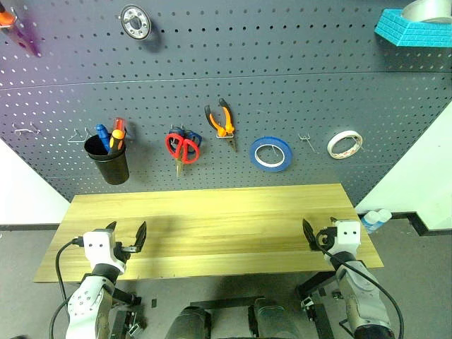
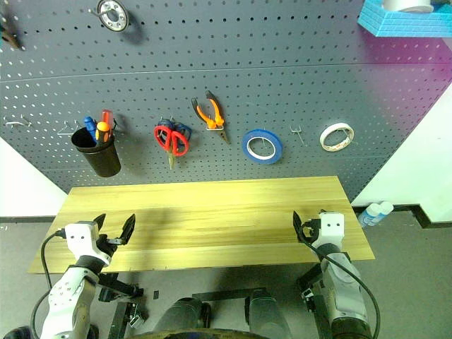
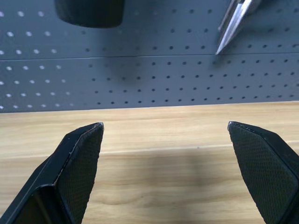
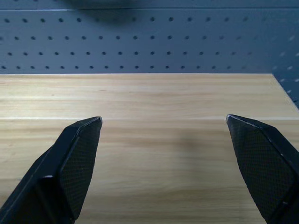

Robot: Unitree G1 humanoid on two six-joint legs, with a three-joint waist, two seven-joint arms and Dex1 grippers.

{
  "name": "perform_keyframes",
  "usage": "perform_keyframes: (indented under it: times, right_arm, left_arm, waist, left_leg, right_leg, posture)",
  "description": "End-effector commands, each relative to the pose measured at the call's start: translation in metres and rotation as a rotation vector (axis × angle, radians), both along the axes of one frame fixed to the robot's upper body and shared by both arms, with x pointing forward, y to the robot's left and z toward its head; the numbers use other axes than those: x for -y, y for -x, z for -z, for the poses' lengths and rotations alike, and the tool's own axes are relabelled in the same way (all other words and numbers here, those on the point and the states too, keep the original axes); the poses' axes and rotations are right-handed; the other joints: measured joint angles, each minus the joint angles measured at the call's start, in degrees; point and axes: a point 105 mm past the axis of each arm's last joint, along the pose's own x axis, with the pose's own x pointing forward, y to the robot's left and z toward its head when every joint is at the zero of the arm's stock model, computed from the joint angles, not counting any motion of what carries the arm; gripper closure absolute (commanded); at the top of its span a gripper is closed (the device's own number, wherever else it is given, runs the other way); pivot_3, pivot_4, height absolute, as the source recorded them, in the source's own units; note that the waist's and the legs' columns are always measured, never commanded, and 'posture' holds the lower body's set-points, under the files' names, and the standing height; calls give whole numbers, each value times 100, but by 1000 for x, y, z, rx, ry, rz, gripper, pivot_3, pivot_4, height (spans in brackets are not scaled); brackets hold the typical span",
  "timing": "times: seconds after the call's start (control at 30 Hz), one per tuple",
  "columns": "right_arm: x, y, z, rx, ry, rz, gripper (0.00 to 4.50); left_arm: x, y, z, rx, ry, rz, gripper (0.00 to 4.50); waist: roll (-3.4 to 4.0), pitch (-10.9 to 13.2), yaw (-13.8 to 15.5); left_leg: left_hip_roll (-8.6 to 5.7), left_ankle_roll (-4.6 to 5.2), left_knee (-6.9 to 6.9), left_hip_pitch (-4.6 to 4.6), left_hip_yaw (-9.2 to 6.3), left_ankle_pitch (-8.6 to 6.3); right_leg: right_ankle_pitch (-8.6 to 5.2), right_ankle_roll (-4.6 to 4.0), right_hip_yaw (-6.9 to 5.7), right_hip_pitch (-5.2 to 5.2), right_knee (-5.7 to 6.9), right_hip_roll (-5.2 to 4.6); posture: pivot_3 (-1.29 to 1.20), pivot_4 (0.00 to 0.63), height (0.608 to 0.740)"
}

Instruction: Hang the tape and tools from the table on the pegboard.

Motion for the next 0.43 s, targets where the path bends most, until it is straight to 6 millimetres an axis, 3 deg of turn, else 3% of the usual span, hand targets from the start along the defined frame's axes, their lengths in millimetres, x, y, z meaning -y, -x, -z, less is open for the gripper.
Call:
perform_keyframes:
  times: [0.03,0.43]
  right_arm:
    - [8,-9,-17,71,13,-2,0]
    - [-3,-14,-19,88,-1,-48,0]
  left_arm:
    - [-3,-3,-7,46,-22,2,43]
    - [7,-4,4,57,-21,46,43]
  waist:
    - [-1,-2,-2]
    - [-4,-46,0]
  left_leg:
    - [0,0,0,0,0,0]
    - [0,0,-1,-1,0,0]
  right_leg:
    - [0,0,0,0,0,0]
    - [7,12,0,-1,-1,1]
  posture:
    - [-82,54,740]
    - [-93,43,740]
